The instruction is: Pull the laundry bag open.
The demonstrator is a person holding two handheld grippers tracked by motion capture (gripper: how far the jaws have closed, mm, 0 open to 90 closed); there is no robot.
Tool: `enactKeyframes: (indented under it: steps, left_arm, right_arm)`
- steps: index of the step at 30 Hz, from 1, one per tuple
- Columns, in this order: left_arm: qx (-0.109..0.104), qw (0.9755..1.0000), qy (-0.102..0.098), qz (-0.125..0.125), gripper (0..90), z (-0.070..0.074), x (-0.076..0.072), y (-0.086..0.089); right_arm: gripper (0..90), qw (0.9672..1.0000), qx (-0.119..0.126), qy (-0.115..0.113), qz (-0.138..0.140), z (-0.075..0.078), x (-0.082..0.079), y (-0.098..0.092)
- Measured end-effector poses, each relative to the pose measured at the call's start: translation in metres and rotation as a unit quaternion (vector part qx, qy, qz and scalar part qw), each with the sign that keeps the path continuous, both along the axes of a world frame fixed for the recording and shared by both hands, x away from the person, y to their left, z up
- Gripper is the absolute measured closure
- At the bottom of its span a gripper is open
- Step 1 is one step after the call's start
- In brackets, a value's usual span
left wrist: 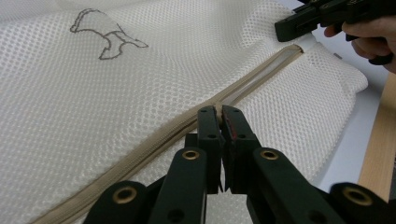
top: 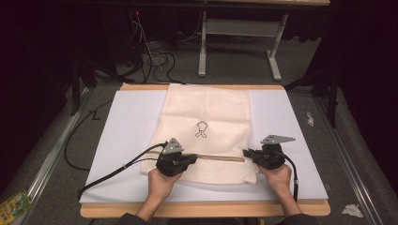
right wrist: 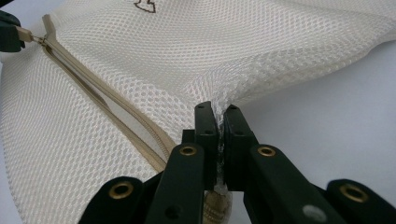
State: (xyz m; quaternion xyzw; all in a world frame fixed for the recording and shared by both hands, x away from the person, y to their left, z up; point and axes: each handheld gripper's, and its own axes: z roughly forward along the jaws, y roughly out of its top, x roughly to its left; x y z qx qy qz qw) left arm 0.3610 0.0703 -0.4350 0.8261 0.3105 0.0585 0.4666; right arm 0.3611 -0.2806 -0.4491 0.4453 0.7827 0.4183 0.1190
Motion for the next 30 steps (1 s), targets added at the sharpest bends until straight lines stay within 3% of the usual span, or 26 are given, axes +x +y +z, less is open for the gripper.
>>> enactKeyframes:
  steps: [12,16,30]
  left_arm:
    - [-0.007,0.9999,-0.003,0.011,87.0,0.002,0.000,0.009]
    - [0.000,0.9999,-0.008,0.010,87.0,0.002,-0.001,0.010]
    - [-0.016,0.9995,-0.010,0.025,87.0,0.004,0.000,0.024]
  right_arm:
    - [87.9,1.0000,-0.001,-0.002,-0.007,0.000,0.000,-0.002]
    - [87.9,0.9999,-0.001,-0.003,-0.012,0.000,0.000,0.000]
    - [87.7,0.9998,-0.001,-0.004,-0.021,0.000,-0.001,-0.002]
